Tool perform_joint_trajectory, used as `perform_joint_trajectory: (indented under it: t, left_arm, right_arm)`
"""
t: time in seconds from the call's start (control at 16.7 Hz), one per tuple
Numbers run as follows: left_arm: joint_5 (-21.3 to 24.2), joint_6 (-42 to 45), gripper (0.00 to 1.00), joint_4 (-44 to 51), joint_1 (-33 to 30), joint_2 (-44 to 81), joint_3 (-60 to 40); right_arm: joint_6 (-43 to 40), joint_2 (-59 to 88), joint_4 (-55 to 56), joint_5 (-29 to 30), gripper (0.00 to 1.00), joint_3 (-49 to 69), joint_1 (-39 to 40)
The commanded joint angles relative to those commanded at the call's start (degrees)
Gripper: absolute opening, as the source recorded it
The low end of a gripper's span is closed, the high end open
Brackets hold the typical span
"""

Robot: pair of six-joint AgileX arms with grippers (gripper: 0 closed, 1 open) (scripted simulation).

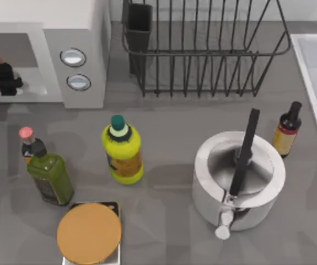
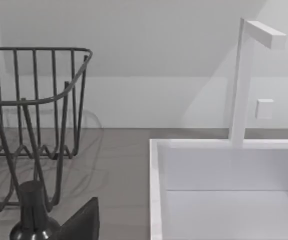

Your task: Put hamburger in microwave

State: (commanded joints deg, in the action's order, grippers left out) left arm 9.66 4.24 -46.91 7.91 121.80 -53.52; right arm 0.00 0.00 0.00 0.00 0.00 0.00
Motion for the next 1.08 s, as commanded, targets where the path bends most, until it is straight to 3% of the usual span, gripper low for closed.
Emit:
perform_joint_trajectory:
  t: [0.54,1.08]
  left_arm:
    - [-0.15,-0.10,0.00,-1.16,0.23,0.60,-0.09]
    - [-1.12,-0.65,0.00,7.08,-1.13,12.30,-20.31]
  right_arm:
    - [0.00,0.00,0.00,0.00,1.00,0.00,0.00]
    - [0.00,0.00,0.00,0.00,1.00,0.00,0.00]
